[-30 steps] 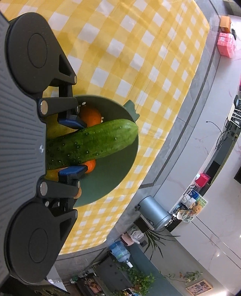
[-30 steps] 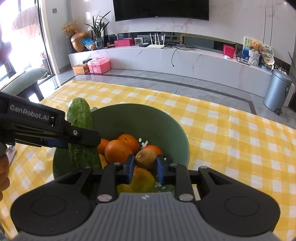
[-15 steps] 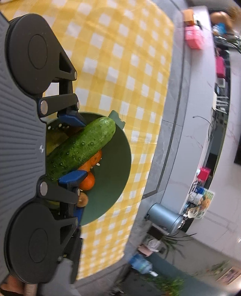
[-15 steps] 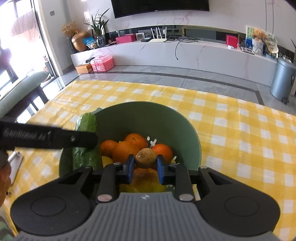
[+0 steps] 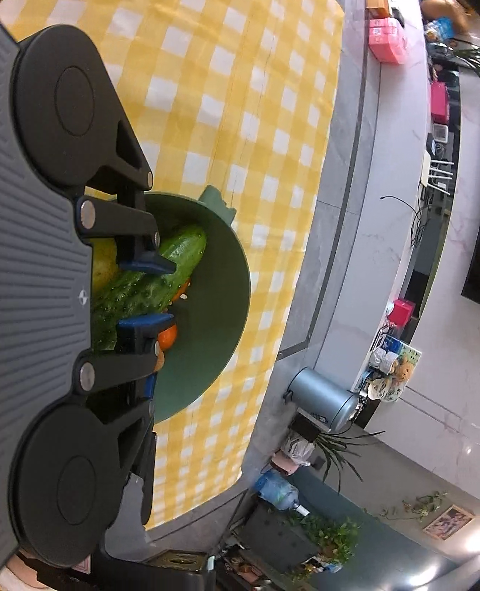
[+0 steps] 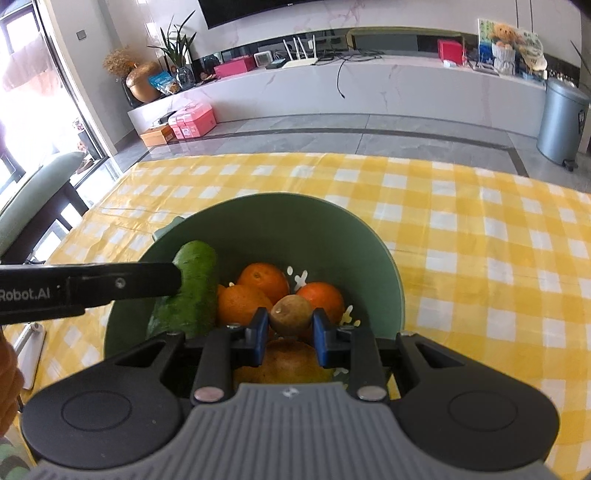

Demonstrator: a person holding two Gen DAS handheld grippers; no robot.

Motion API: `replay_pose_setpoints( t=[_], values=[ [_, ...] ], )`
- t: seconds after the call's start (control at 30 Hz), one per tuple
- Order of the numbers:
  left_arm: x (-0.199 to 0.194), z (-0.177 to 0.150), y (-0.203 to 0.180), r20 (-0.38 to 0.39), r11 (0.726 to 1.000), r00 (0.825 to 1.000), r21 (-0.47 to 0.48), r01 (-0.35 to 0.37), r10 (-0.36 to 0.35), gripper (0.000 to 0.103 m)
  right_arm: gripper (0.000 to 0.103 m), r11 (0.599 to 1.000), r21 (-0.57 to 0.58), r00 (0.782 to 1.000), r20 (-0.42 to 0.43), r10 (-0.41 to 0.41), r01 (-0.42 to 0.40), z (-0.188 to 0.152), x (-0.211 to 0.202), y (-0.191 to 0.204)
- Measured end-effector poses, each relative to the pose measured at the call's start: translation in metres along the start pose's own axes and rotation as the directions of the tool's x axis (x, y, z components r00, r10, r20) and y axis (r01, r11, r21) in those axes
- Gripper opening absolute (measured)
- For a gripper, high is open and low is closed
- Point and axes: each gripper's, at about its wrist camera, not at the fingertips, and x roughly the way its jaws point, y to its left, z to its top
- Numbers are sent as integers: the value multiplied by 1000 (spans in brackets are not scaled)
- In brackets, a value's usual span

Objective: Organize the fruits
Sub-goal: 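Open both grippers to drop the cucumber and kiwi into the colander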

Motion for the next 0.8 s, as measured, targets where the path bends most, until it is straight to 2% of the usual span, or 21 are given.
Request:
replay_pose_setpoints(
  t=[0.13, 0.4, 0.47, 0.53, 0.8],
  values=[
    [-4, -2, 1, -6, 1000, 1000, -18, 12, -12, 27, 22, 1000, -13, 1000, -10, 3, -3, 3, 1, 2],
    [-24, -3, 4, 31, 999, 999, -33, 20, -19, 38, 24, 1000, -6, 1000, -11, -1, 0, 5, 2, 0],
    [-30, -3, 0, 38, 1000, 999, -19, 17, -17, 39, 25, 1000, 0, 1000, -8, -5, 5, 5, 0, 0],
    [-37, -4, -4, 46, 1000, 999, 0, 11, -11, 39, 32, 1000, 12, 1000, -3, -7, 7, 4, -2, 0],
    [-66, -17, -24, 82, 994, 997, 110, -16, 7, 44, 32, 1000, 28, 998, 57, -14, 12, 3, -31, 5]
  ],
)
